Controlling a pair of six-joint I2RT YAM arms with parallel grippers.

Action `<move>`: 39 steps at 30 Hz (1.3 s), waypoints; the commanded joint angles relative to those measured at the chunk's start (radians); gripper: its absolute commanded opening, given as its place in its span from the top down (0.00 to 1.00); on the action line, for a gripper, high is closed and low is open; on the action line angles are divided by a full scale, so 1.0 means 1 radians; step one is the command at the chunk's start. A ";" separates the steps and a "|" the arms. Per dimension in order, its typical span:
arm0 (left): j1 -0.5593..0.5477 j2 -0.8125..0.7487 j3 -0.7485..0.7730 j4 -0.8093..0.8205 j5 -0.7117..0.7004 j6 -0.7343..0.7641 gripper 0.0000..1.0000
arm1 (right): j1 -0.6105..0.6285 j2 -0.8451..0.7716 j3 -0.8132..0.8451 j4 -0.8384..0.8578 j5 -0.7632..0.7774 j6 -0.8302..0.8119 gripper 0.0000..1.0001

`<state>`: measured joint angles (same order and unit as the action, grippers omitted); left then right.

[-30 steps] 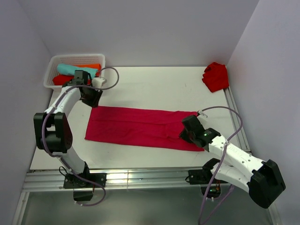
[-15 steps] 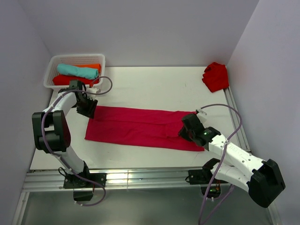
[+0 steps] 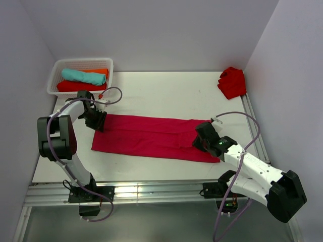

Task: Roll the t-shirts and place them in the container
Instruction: Fold the tshirt

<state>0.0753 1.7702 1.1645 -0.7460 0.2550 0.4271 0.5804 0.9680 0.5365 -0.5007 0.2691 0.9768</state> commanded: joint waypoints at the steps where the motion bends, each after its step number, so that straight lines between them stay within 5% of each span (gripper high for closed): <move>1: 0.000 0.006 0.000 0.016 0.032 -0.010 0.60 | -0.011 -0.006 0.020 0.022 0.030 -0.007 0.64; 15: 0.000 0.018 0.004 0.024 0.039 -0.013 0.66 | -0.019 0.001 -0.007 0.042 0.022 -0.006 0.63; 30: 0.001 -0.040 -0.009 0.005 0.049 -0.011 1.00 | -0.030 0.006 -0.023 0.059 0.013 -0.009 0.63; 39: 0.004 -0.083 -0.014 0.023 -0.003 -0.028 1.00 | -0.040 0.014 -0.040 0.068 0.012 -0.010 0.63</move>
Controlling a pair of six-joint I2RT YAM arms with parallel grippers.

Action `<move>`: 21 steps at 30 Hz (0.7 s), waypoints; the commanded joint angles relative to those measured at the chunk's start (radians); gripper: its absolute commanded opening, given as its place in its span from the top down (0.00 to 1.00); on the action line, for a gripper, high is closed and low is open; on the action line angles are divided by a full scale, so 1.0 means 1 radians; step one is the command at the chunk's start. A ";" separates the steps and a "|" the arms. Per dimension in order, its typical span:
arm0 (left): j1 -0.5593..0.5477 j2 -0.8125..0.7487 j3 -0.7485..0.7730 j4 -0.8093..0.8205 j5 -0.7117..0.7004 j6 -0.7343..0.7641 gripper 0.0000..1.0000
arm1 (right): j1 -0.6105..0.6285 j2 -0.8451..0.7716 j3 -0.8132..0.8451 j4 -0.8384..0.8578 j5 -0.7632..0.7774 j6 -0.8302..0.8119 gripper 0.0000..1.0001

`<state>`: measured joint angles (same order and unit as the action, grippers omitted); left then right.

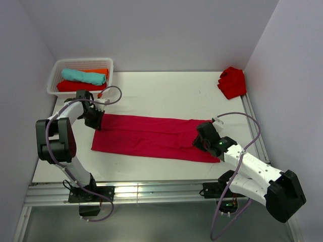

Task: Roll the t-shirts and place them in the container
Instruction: Fold the tshirt

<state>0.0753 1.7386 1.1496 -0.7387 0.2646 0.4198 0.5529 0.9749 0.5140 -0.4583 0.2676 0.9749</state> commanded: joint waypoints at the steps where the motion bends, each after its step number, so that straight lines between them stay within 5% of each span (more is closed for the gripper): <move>1: 0.004 -0.053 -0.001 0.018 -0.019 -0.022 1.00 | -0.015 0.007 -0.022 0.027 0.013 -0.007 0.63; 10: 0.026 -0.050 0.007 0.015 -0.018 -0.016 1.00 | -0.031 0.019 -0.037 0.050 -0.001 -0.013 0.63; 15: 0.024 -0.036 0.013 0.010 0.025 -0.019 0.77 | -0.034 0.025 -0.035 0.055 -0.005 -0.018 0.63; 21: 0.020 -0.011 -0.008 0.039 0.033 -0.032 0.71 | -0.036 0.030 -0.039 0.063 -0.008 -0.019 0.63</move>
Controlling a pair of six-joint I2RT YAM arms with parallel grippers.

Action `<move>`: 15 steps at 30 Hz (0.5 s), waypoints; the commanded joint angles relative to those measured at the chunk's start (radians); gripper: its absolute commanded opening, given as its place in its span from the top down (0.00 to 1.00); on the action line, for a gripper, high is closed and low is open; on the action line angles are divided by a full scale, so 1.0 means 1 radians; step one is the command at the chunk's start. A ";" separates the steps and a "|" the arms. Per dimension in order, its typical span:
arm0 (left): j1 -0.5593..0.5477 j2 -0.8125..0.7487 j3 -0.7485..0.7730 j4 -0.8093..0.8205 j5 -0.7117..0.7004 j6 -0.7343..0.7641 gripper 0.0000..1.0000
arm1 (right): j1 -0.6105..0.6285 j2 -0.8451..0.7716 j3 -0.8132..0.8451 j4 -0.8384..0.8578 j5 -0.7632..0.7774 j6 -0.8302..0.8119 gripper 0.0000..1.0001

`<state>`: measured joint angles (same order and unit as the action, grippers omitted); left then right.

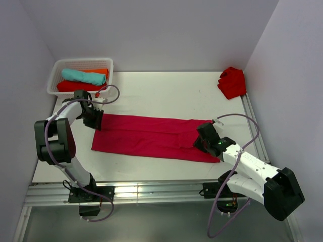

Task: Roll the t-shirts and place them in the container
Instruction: Fold the tshirt

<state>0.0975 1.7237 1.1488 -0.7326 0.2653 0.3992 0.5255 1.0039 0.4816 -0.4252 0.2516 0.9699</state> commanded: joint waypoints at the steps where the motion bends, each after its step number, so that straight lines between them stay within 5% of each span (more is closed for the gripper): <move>1: -0.002 0.008 -0.011 0.036 0.029 -0.014 0.71 | -0.009 0.002 -0.008 0.028 0.006 -0.014 0.63; 15: -0.022 0.048 -0.026 0.073 0.025 -0.023 0.65 | -0.015 -0.005 -0.015 0.028 0.005 -0.019 0.63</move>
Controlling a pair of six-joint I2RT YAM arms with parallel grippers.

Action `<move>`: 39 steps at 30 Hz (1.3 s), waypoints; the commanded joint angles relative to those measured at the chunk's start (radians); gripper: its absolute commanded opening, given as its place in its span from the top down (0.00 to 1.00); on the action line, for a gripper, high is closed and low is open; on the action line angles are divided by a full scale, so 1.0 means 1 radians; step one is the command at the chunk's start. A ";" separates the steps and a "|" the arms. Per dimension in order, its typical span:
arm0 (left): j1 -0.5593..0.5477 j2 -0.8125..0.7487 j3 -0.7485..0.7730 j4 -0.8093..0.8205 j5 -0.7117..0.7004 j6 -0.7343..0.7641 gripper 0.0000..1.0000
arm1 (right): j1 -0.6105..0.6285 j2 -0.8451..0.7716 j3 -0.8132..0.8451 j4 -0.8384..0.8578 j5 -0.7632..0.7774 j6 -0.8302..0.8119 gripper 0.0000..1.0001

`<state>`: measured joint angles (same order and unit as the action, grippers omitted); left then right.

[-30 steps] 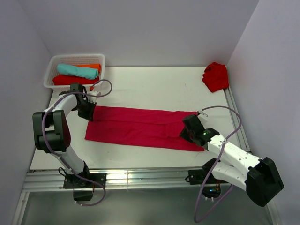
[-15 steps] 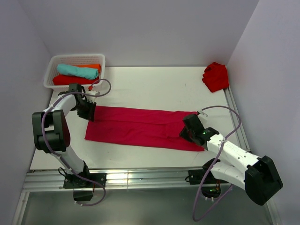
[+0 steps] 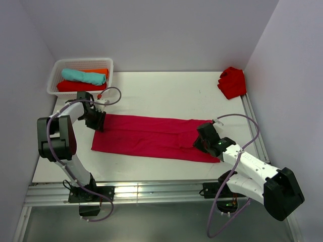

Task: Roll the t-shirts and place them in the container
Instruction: Fold the tshirt

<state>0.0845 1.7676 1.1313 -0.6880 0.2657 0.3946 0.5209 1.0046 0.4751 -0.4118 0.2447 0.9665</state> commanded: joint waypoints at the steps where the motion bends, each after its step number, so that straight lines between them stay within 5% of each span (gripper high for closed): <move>1: -0.011 0.004 -0.008 0.030 0.026 -0.020 0.66 | -0.010 -0.006 -0.010 0.013 0.011 -0.015 0.63; 9: -0.023 -0.003 -0.016 0.028 0.024 -0.023 0.77 | -0.016 -0.008 -0.013 0.014 0.008 -0.017 0.63; 17: -0.023 -0.034 -0.013 0.021 0.000 -0.020 1.00 | -0.016 -0.006 -0.013 0.016 0.007 -0.022 0.63; 39: 0.029 -0.069 0.005 0.028 -0.057 -0.023 1.00 | -0.032 -0.003 -0.041 0.028 0.007 -0.020 0.63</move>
<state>0.0986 1.7287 1.1168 -0.6704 0.2192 0.3756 0.4999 1.0046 0.4431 -0.4038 0.2417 0.9524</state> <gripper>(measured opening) 0.012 0.372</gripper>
